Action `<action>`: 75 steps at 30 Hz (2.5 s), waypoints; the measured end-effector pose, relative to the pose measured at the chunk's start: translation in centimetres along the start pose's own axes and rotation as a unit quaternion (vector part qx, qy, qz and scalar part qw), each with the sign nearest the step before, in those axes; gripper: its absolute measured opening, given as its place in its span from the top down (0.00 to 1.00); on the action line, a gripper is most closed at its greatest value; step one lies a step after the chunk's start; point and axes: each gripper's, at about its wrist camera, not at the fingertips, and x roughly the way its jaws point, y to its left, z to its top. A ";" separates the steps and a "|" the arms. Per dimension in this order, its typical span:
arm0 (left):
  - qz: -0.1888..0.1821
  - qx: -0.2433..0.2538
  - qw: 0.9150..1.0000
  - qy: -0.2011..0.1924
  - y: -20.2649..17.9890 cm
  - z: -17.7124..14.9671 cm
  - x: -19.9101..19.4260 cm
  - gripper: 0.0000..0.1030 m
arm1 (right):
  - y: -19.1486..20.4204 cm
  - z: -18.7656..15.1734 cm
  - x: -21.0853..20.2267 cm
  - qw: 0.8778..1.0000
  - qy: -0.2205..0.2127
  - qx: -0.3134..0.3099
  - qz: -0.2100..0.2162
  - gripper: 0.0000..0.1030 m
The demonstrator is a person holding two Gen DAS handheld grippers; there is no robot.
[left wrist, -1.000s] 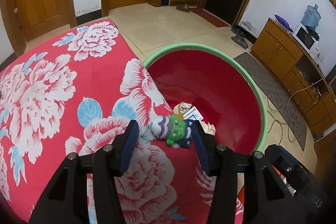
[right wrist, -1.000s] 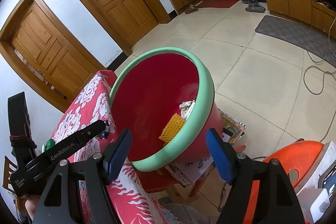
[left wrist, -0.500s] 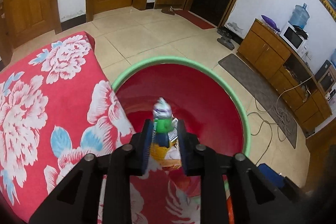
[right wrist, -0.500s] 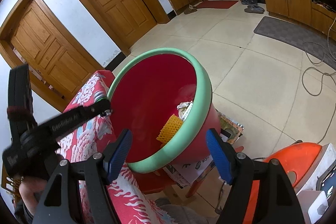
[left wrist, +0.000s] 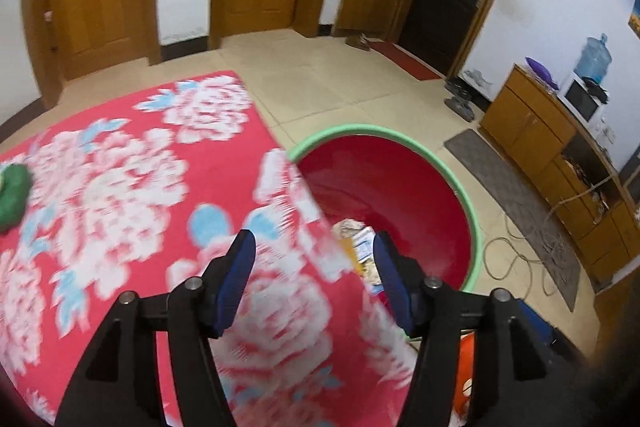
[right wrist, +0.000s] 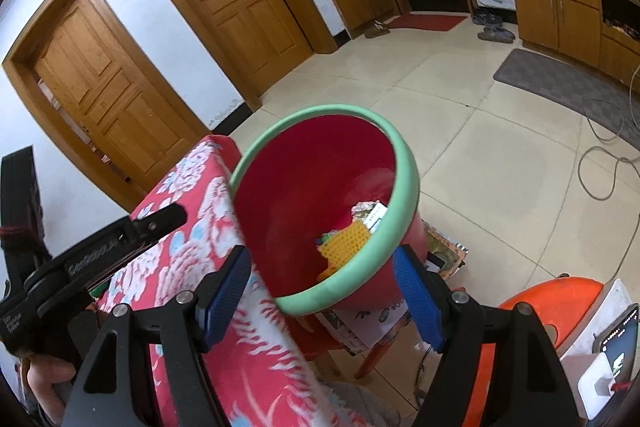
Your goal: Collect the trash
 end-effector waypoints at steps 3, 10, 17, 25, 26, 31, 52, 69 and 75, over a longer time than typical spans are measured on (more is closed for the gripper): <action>0.029 -0.008 0.999 -0.010 1.3 -0.8 -2.5 0.36 | 1.1 -0.4 -0.9 1.000 -0.004 -0.011 0.005 0.26; 0.090 -0.033 0.995 -0.032 4.5 -3.1 -7.5 0.25 | 4.5 -1.8 -2.7 0.998 -0.010 -0.047 0.026 0.21; 0.126 -0.058 0.989 -0.045 7.2 -5.8 -11.3 0.18 | 7.9 -3.5 -3.8 0.996 -0.004 -0.081 0.047 0.12; 0.150 -0.091 0.983 -0.058 9.7 -9.0 -14.8 0.17 | 10.7 -6.0 -5.4 0.991 0.002 -0.117 0.060 0.11; 0.152 -0.097 0.982 -0.060 10.0 -9.4 -15.3 0.17 | 10.9 -6.3 -5.6 0.991 0.002 -0.121 0.061 0.11; 0.172 -0.112 0.976 -0.073 11.0 -10.7 -16.8 0.17 | 11.9 -7.4 -6.2 0.988 0.002 -0.141 0.066 0.11; 0.198 -0.121 0.967 -0.102 11.3 -12.4 -19.7 0.17 | 13.5 -8.9 -8.1 0.982 -0.009 -0.169 0.085 0.11; 0.193 -0.123 0.968 -0.105 10.9 -12.3 -20.5 0.17 | 13.6 -8.8 -8.6 0.982 -0.012 -0.169 0.087 0.11; 0.193 -0.126 0.968 -0.105 11.0 -12.4 -20.6 0.17 | 13.6 -8.8 -8.7 0.982 -0.012 -0.169 0.088 0.11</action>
